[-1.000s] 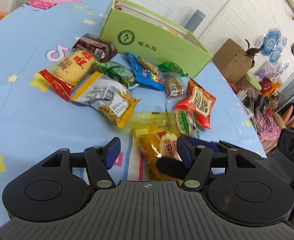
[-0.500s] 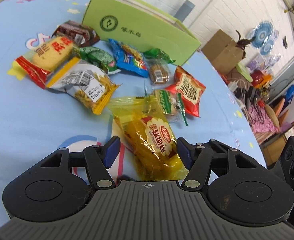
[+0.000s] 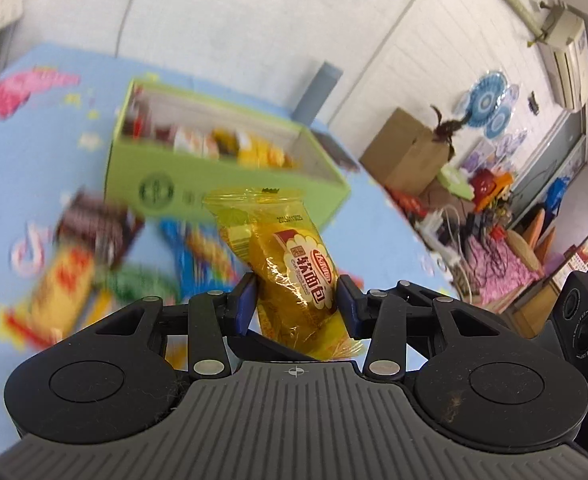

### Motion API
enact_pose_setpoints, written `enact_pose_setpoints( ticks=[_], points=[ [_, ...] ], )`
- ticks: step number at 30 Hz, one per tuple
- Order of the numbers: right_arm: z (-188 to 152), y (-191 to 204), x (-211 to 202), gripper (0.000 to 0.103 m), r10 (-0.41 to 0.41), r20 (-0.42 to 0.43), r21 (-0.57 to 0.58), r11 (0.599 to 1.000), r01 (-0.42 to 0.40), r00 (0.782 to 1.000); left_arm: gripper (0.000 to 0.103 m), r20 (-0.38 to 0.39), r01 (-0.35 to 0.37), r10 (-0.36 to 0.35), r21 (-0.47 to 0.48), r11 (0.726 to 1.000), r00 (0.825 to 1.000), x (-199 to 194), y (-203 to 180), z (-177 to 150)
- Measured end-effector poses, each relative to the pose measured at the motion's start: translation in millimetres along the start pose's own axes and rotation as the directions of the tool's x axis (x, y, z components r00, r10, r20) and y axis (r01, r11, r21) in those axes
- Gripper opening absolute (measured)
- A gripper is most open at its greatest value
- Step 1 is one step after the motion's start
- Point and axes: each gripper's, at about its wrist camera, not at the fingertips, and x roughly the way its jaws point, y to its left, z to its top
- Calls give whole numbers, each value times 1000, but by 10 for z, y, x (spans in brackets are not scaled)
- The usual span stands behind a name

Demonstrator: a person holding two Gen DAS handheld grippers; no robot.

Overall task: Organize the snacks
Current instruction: 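Grasp the yellow bread bag with the left gripper and lift it, then carry the yellow bread bag into the green box and open the left gripper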

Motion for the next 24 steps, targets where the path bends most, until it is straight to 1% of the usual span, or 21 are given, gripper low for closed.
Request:
enact_pose_setpoints(
  ticks=[3, 6, 8, 10, 12, 14, 16, 17, 18, 19, 21, 24],
  points=[
    [421, -225, 320, 68, -5, 22, -25, 1000, 5, 1000, 27, 28, -18, 18, 33, 999, 999, 194, 89, 508],
    [791, -489, 720, 68, 15, 17, -11, 1000, -15, 1000, 27, 28, -51, 49, 54, 997, 998, 487, 269, 992],
    [966, -650, 1005, 68, 27, 1, 3, 1000, -27, 1000, 27, 5, -70, 70, 45, 997, 998, 700, 419, 1213],
    [1049, -781, 1274, 68, 41, -24, 25, 999, -40, 999, 27, -26, -92, 93, 47, 995, 995, 930, 589, 1361],
    [1055, -893, 1523, 68, 58, -51, 55, 997, -55, 997, 27, -62, -111, 114, 41, 993, 992, 1135, 745, 1441],
    [1013, -966, 1737, 69, 65, -77, 73, 996, -59, 995, 27, -88, -128, 131, 41, 991, 987, 1301, 890, 1447],
    [966, -989, 1894, 72, 71, -96, 82, 995, -64, 993, 29, -84, -161, 166, 65, 985, 982, 1403, 963, 1427],
    [948, -996, 1933, 77, 72, -98, 82, 995, -64, 993, 31, -67, -184, 189, 81, 980, 980, 1428, 977, 1423],
    [935, -988, 1957, 77, 70, -99, 78, 995, -63, 993, 40, -55, -204, 210, 91, 975, 976, 1438, 988, 1423],
    [931, -981, 1963, 78, 67, -98, 71, 996, -61, 993, 47, -41, -212, 216, 92, 973, 975, 1424, 997, 1421],
    [935, -973, 1923, 82, 50, -90, 57, 997, -44, 995, 49, -21, -201, 203, 83, 976, 979, 1353, 990, 1419],
    [971, -952, 1718, 89, 16, -51, 38, 999, -14, 999, 52, 17, -183, 183, 90, 979, 983, 1126, 877, 1414]
  ],
)
